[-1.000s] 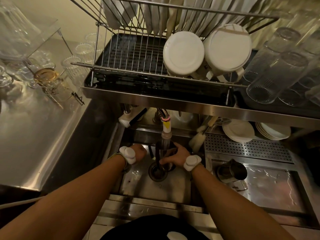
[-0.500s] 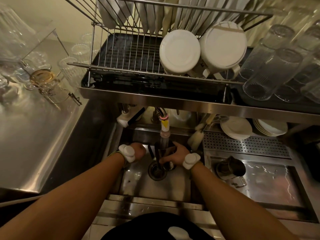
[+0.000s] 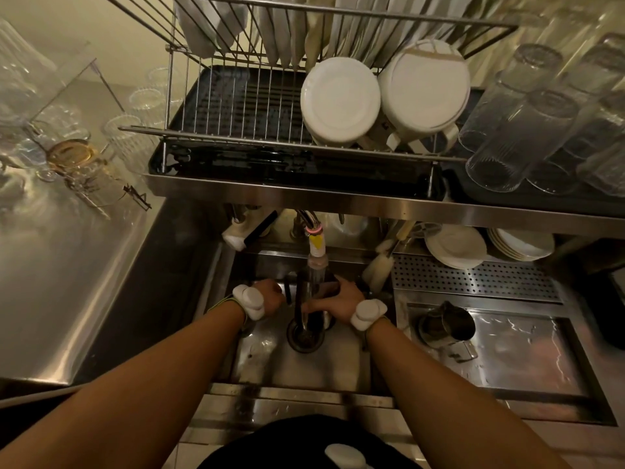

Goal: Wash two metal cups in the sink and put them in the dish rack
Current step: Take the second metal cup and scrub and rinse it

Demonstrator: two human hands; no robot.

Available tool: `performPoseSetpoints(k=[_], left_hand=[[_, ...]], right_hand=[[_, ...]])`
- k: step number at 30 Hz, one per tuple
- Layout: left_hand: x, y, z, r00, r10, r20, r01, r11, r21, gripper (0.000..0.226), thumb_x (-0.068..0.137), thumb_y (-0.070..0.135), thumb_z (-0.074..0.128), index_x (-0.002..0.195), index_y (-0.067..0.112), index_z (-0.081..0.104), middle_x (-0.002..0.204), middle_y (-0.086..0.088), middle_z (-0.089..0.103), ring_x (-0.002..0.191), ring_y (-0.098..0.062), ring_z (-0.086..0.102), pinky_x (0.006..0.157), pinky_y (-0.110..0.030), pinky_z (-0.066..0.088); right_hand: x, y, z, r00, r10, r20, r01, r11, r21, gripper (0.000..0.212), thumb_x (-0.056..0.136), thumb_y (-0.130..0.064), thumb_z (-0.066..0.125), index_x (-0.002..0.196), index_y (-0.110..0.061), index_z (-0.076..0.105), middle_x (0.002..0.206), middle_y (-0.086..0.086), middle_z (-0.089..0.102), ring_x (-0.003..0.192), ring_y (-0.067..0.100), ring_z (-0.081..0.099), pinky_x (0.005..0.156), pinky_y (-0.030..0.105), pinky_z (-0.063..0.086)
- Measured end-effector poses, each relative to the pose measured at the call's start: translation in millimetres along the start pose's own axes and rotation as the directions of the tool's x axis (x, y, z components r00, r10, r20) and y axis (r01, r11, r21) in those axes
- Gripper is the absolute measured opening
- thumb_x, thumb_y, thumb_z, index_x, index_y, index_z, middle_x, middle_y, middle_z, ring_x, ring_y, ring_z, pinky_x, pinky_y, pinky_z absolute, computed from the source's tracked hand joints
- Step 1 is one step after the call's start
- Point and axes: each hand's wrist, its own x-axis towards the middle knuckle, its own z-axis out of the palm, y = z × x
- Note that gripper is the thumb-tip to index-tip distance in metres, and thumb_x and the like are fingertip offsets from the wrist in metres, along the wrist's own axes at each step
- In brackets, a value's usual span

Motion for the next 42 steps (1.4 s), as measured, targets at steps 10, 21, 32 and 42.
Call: performPoseSetpoints(k=[10,21,32,42], left_hand=[[-13,-22,-23,0.993,0.018,-0.120,0.000,0.988,0.152,0.030,0.097,0.021,0.048,0.111,0.002,0.067,0.118,-0.019,0.065,0.111,-0.033,0.061,0.091,-0.032,0.047],[-30,-50,-52,0.961,-0.012,-0.277,0.115,0.927,0.358,0.047,0.086,0.047,0.054,0.119,0.015,0.059,0.131,-0.013,0.055,0.115,-0.033,0.057,0.093,-0.034,0.049],[-37,-49,-61,0.971,-0.043,-0.235,0.112,0.952,0.286,0.046,0.086,0.045,0.059,0.119,0.014,0.057,0.117,-0.012,0.065,0.102,-0.030,0.064,0.073,-0.026,0.047],[-37,-49,-68,0.981,-0.060,-0.186,0.114,0.948,0.298,0.050,0.083,0.052,0.059,0.115,0.013,0.060,0.111,-0.012,0.067,0.096,-0.028,0.065,0.076,-0.027,0.051]], right_hand=[[-26,-20,2,0.963,0.235,0.132,-0.265,0.910,0.317,0.043,0.070,-0.045,0.086,0.099,-0.016,0.074,0.088,0.004,0.078,0.083,0.022,0.072,0.082,0.040,0.061],[-52,-16,-1,0.840,0.347,0.418,-0.543,0.542,0.642,0.048,0.083,-0.054,0.068,0.097,-0.009,0.072,0.070,0.016,0.075,0.072,0.031,0.072,0.049,0.040,0.061],[-34,6,0,0.995,0.061,-0.074,-0.059,0.998,0.022,0.092,0.064,-0.020,0.094,0.142,-0.014,0.046,0.122,0.003,0.060,0.119,0.025,0.059,0.096,0.030,0.051],[-18,-19,-14,0.997,-0.039,0.062,0.046,0.993,-0.113,0.083,0.061,-0.028,0.096,0.134,-0.020,0.056,0.122,-0.002,0.066,0.115,0.021,0.062,0.103,0.036,0.050]])
